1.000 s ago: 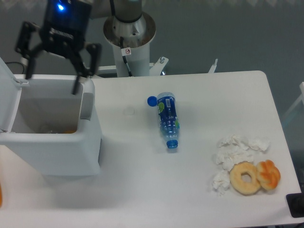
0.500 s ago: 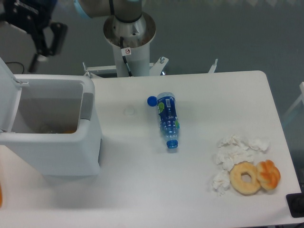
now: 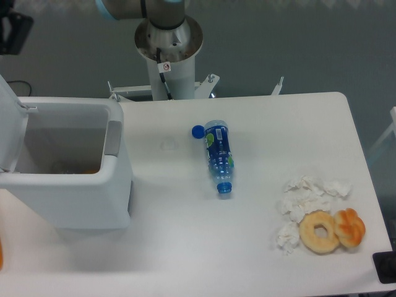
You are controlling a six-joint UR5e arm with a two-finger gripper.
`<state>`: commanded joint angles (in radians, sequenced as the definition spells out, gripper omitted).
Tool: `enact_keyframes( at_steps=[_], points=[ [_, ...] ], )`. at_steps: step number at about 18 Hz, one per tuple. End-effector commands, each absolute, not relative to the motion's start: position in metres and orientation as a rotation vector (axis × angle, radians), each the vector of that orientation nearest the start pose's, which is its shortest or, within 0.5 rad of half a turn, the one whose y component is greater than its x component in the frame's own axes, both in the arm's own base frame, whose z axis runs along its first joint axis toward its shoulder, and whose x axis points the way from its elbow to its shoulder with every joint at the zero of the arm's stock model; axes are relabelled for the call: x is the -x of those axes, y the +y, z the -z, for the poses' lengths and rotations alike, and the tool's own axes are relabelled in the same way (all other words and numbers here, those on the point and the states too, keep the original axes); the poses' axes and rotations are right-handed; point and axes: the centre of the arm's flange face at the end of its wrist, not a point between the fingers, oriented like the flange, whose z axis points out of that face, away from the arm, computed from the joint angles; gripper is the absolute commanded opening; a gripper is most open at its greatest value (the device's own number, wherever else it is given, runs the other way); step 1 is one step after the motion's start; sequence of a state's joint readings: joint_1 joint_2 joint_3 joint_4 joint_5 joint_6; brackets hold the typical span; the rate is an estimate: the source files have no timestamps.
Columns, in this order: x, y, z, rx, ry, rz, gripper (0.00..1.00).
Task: Close the trash can
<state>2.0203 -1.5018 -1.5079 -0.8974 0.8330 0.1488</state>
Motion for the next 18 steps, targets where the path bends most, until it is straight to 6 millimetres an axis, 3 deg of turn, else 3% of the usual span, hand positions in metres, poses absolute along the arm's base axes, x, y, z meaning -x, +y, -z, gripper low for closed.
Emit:
enact_keyframes(
  at_steps=[5, 18],
  points=[
    [-0.001, 0.529, -0.641, 2.172, 0.102, 0.600, 1.00],
    [-0.044, 0.544, -0.626, 2.190, 0.197, 0.690, 1.00]
  ],
)
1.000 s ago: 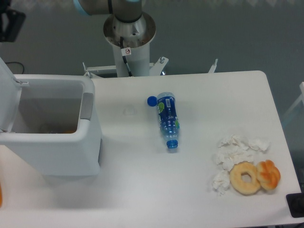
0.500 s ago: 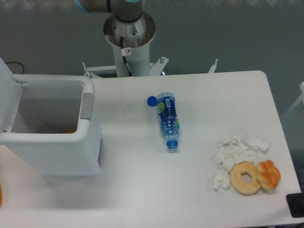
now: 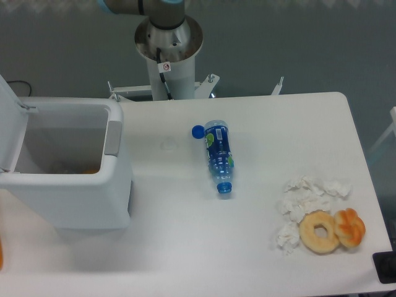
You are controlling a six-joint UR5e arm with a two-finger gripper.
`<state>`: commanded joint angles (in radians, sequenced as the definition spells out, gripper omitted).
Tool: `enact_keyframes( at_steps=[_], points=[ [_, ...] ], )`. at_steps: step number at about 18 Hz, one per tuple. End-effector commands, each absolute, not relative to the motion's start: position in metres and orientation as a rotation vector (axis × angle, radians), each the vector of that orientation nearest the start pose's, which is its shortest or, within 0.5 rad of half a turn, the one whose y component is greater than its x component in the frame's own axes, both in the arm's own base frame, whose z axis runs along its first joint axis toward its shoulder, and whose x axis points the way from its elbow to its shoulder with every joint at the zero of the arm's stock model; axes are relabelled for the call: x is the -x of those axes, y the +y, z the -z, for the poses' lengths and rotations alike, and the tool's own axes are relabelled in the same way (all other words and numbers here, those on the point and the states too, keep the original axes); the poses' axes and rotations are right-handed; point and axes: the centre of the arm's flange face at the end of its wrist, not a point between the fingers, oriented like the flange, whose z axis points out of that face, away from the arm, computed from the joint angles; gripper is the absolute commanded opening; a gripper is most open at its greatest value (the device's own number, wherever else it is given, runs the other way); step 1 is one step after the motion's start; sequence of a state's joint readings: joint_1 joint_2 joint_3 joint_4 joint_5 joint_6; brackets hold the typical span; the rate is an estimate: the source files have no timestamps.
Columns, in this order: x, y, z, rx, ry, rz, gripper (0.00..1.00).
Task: Close the trash can
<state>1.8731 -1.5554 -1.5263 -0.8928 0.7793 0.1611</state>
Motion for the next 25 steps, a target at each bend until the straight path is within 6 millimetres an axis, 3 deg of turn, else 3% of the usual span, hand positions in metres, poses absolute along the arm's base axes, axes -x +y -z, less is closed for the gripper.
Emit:
enact_keyframes(
  at_steps=[4, 14, 25],
  points=[
    [-0.051, 0.555, -0.611, 2.214, 0.209, 0.714, 1.00],
    [-0.043, 0.576, -0.586, 2.252, 0.197, 0.717, 1.00],
    [-0.024, 0.578, -0.581, 2.276, 0.154, 0.650, 1.00]
  ],
)
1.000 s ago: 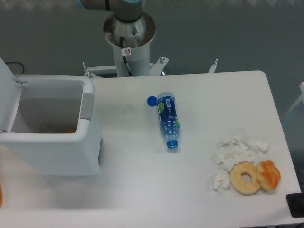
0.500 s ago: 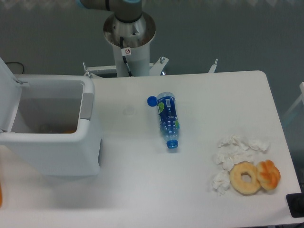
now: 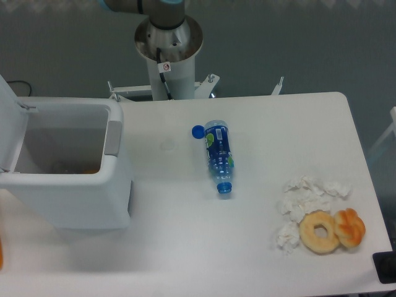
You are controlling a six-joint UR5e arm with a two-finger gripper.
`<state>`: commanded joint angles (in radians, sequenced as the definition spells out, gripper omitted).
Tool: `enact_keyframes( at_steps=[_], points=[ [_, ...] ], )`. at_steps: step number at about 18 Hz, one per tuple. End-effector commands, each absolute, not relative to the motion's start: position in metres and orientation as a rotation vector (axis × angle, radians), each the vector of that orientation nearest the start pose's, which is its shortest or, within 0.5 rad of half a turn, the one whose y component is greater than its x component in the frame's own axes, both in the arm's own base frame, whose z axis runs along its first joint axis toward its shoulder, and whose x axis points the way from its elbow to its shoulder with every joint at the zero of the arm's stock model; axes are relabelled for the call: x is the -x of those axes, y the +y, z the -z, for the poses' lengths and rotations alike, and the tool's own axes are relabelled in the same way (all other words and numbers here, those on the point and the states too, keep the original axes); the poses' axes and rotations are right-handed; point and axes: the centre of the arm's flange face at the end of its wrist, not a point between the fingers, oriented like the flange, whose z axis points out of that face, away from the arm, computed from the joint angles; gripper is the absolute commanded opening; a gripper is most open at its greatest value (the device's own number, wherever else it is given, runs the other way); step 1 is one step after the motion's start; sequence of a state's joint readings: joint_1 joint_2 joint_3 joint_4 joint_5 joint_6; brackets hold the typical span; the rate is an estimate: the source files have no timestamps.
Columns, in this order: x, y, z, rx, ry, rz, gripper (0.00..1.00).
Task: Close the trash can
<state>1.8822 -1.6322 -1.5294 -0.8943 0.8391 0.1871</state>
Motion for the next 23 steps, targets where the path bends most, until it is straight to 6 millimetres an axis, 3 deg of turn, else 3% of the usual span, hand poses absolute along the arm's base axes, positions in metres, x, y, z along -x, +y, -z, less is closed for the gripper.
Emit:
enact_keyframes(
  at_steps=[9, 19, 23],
  points=[
    [0.000, 0.572, -0.584, 2.305, 0.085, 0.528, 1.00],
    [0.059, 0.549, -0.574, 2.308, -0.045, 0.469, 1.00],
    [0.071, 0.549, -0.565, 2.347, -0.074, 0.382, 1.00]
  ],
)
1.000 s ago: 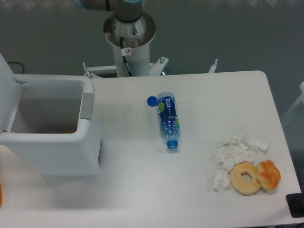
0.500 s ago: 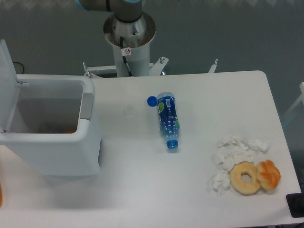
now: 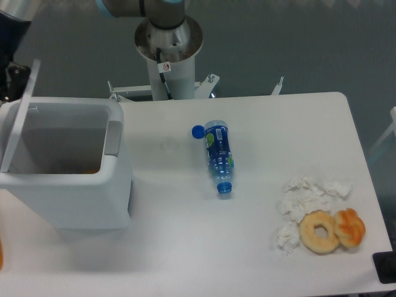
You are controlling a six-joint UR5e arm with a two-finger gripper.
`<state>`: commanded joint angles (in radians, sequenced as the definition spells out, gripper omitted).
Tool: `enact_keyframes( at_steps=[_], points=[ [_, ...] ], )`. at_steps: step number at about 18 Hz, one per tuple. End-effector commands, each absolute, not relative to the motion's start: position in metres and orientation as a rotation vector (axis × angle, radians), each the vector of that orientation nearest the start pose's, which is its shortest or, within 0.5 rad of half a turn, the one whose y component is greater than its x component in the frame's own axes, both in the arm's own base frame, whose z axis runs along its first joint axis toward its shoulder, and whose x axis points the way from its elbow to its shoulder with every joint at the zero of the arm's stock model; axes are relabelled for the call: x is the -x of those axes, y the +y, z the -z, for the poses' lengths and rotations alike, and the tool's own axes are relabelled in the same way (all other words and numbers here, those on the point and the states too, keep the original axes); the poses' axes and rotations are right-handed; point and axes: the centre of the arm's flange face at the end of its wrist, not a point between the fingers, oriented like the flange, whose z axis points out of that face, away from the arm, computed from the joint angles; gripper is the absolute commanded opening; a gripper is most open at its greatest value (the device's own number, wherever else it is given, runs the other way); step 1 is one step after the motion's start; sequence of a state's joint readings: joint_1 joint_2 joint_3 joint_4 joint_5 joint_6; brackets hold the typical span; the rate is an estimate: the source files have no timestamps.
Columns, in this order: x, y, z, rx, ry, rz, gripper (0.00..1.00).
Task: Close the trash can
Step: 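Push the lid forward and down over the bin opening with the gripper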
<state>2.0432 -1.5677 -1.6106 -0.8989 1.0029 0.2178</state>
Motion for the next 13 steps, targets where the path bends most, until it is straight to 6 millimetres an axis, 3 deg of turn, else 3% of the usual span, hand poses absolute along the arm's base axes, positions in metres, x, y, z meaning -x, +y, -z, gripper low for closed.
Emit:
enact_keyframes(
  at_steps=[13],
  points=[
    [0.121, 0.540, -0.538, 2.386, -0.203, 0.336, 1.00]
  ],
)
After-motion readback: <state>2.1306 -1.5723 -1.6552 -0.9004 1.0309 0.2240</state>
